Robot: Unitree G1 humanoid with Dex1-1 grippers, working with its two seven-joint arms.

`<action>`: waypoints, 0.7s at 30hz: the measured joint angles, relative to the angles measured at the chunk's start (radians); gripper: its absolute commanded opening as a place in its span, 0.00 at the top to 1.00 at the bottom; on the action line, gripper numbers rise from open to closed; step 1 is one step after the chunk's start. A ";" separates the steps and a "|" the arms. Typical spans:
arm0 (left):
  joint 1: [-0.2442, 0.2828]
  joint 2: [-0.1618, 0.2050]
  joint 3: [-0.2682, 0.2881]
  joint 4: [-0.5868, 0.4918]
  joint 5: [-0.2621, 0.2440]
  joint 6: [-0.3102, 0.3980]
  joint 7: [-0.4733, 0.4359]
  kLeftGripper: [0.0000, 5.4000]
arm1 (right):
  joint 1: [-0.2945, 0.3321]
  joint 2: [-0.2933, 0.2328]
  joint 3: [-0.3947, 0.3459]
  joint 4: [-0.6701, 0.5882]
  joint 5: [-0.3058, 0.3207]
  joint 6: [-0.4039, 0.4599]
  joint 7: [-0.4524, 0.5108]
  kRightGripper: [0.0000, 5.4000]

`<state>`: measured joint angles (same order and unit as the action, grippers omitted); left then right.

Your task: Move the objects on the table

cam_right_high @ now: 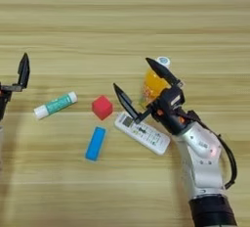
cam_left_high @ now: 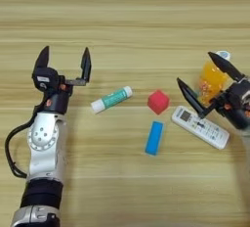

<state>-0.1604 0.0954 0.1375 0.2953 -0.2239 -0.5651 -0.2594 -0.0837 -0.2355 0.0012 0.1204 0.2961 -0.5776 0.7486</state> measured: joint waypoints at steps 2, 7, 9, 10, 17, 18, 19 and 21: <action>-0.001 -0.001 0.000 0.001 0.000 -0.007 -0.005 0.00 | 0.010 0.004 0.000 -0.006 -0.019 -0.031 -0.021 0.01; 0.003 -0.001 0.002 -0.002 -0.019 -0.019 -0.028 0.00 | 0.010 0.051 -0.036 -0.019 -0.063 -0.092 -0.146 0.01; 0.012 -0.001 0.003 -0.013 -0.020 -0.021 -0.036 0.00 | 0.010 0.062 -0.043 -0.027 -0.078 -0.102 -0.182 0.01; 0.023 0.000 0.004 -0.023 -0.025 -0.021 -0.042 0.00 | 0.011 0.070 -0.046 -0.038 -0.096 -0.109 -0.214 0.01; 0.073 0.005 0.014 -0.088 -0.059 -0.017 -0.068 0.00 | 0.034 0.092 -0.052 -0.077 -0.163 -0.111 -0.335 0.01; 0.078 0.005 0.014 -0.099 -0.058 -0.015 -0.068 0.00 | 0.038 0.094 -0.052 -0.080 -0.171 -0.110 -0.350 0.01; 0.085 0.005 0.013 -0.112 -0.057 -0.013 -0.067 0.00 | 0.044 0.095 -0.053 -0.086 -0.175 -0.109 -0.361 0.01; 0.110 0.004 0.010 -0.143 -0.050 -0.011 -0.060 0.00 | 0.060 0.095 -0.053 -0.099 -0.181 -0.105 -0.386 0.01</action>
<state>-0.0503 0.0992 0.1478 0.1520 -0.2737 -0.5763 -0.3196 -0.0236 -0.1404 -0.0519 0.0215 0.1147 -0.6825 0.3631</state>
